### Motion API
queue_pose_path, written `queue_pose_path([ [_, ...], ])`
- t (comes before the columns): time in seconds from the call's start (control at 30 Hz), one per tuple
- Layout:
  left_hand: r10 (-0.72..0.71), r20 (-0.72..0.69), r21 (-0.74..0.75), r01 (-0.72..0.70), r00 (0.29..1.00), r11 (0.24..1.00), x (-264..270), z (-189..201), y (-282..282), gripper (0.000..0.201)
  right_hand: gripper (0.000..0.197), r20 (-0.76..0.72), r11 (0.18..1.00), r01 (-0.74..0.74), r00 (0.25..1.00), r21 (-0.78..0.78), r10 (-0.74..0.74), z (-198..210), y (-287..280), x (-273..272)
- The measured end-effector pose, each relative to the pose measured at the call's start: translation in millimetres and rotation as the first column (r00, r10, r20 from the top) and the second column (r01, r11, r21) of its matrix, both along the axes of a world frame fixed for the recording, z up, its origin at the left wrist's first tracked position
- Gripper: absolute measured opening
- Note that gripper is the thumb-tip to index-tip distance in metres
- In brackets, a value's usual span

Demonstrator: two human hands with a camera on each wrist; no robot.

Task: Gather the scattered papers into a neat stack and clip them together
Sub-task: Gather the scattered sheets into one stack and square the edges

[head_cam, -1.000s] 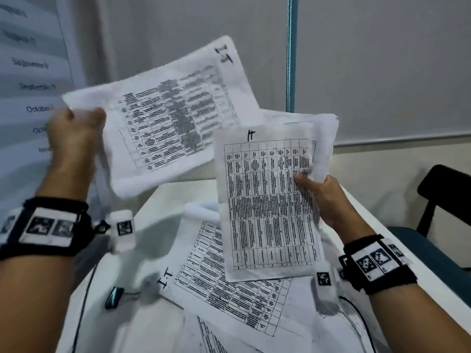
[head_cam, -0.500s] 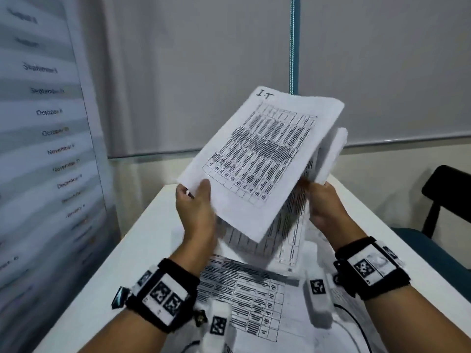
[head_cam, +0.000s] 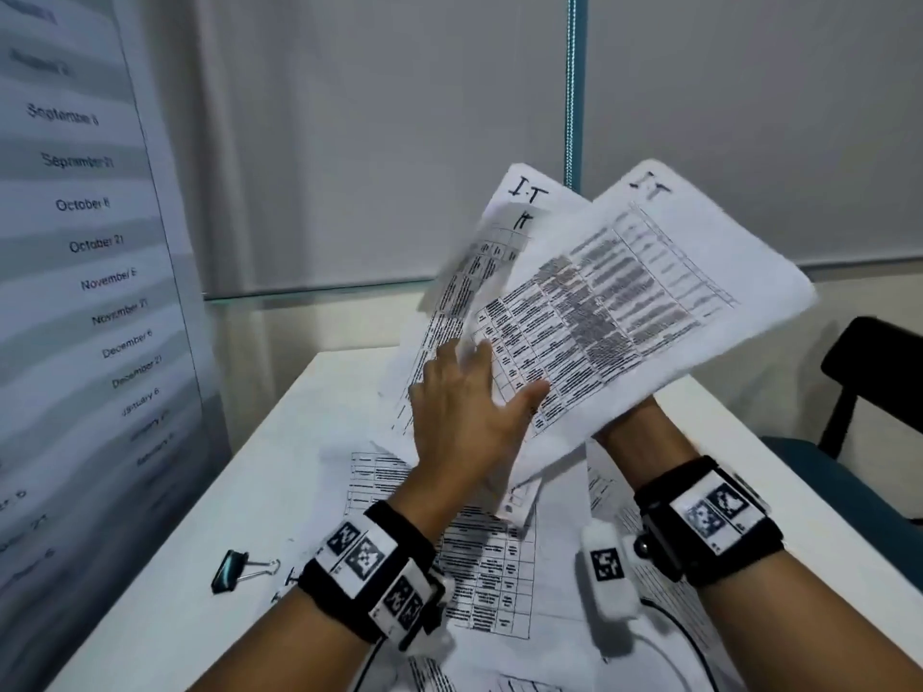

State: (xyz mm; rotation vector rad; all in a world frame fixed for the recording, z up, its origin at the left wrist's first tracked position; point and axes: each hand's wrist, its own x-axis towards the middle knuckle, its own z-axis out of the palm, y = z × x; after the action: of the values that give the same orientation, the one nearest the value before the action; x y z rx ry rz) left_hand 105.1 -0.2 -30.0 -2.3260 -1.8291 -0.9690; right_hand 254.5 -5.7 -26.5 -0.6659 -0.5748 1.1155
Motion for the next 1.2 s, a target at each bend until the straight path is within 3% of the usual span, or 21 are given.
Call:
queue_pose_path([
  [0.07,0.081,0.015,0.005,-0.081,0.997,0.997,2.5,0.7,5.5,0.09,0.031,0.054,0.996,-0.08,0.995,-0.036,0.082,6.1,-5.2,4.6],
  [0.13,0.137,0.076,0.011,-0.139,0.988,0.99,4.7,0.1,9.6,0.095,0.032,0.002,0.997,-0.072,0.997,-0.014,0.072,14.9,-5.4,4.1],
  [0.23,0.127,0.109,0.156,-0.143,0.986,0.977,10.2,-3.5,11.3,0.1,0.061,-0.028,0.999,-0.038,0.999,0.022,0.039,12.0,1.4,-1.5],
  [0.3,0.065,0.031,0.302,-0.071,0.997,0.951,13.7,-4.8,9.5,0.089,0.055,-0.042,1.0,-0.005,0.999,0.001,0.005,6.4,8.1,1.2],
  [0.4,0.059,-0.142,0.353,-0.005,0.988,0.935,15.8,-8.6,13.8,0.08,0.043,-0.007,0.996,0.056,0.998,-0.069,-0.056,1.2,15.0,5.8],
  [0.5,0.036,-0.142,0.216,-0.005,0.989,0.976,14.2,-10.0,18.3,0.054,0.027,-0.052,0.999,-0.021,0.998,0.037,0.023,6.2,13.0,5.3],
  [0.57,0.025,-0.112,0.092,-0.014,0.993,0.996,14.3,-8.3,16.0,0.079,0.028,-0.056,0.998,-0.026,0.998,0.064,0.03,10.0,9.8,3.1],
  [0.63,0.033,-0.113,0.102,-0.021,0.993,0.995,18.0,-6.6,14.2,0.093,0.042,-0.116,0.997,-0.047,0.992,0.063,0.054,11.9,7.6,0.6],
  [0.73,-0.033,-0.127,0.15,0.052,0.991,0.987,26.8,-6.5,16.6,0.077,0.031,-0.167,0.983,-0.122,0.975,0.139,0.145,14.6,3.3,-8.3],
  [0.8,-0.124,-0.087,0.127,0.135,0.988,0.983,31.9,-4.4,19.5,0.066,0.049,-0.145,0.974,-0.136,0.976,0.184,0.164,12.1,3.3,-12.0],
  [0.9,-0.122,-0.027,0.043,0.123,0.992,0.991,38.5,-1.4,19.4,0.063,0.084,-0.156,0.959,-0.143,0.97,0.244,0.184,11.0,3.7,-10.9],
  [0.93,-0.105,-0.028,0.035,0.106,0.994,0.994,40.0,-0.7,17.9,0.064,0.082,-0.131,0.959,-0.143,0.975,0.243,0.178,10.1,3.5,-10.7],
  [1.0,-0.138,-0.021,0.007,0.138,0.99,0.99,41.9,1.5,18.1,0.065,0.053,-0.045,0.978,-0.091,0.994,0.189,0.101,7.9,4.5,-12.6],
  [1.07,-0.289,0.105,-0.054,0.296,0.952,0.954,37.2,8.5,18.3,0.067,0.028,0.092,0.994,0.026,0.995,0.107,-0.036,4.5,12.5,-10.4],
  [1.13,-0.397,0.318,-0.137,0.456,0.861,0.879,19.5,18.2,19.7,0.066,0.023,0.18,0.995,0.09,0.979,0.048,-0.097,1.6,18.6,-4.6],
  [1.2,-0.342,0.334,-0.158,0.41,0.878,0.898,-14.0,26.7,26.7,0.065,0.032,0.183,0.992,0.125,0.976,-0.013,-0.121,2.1,21.2,2.4],
])
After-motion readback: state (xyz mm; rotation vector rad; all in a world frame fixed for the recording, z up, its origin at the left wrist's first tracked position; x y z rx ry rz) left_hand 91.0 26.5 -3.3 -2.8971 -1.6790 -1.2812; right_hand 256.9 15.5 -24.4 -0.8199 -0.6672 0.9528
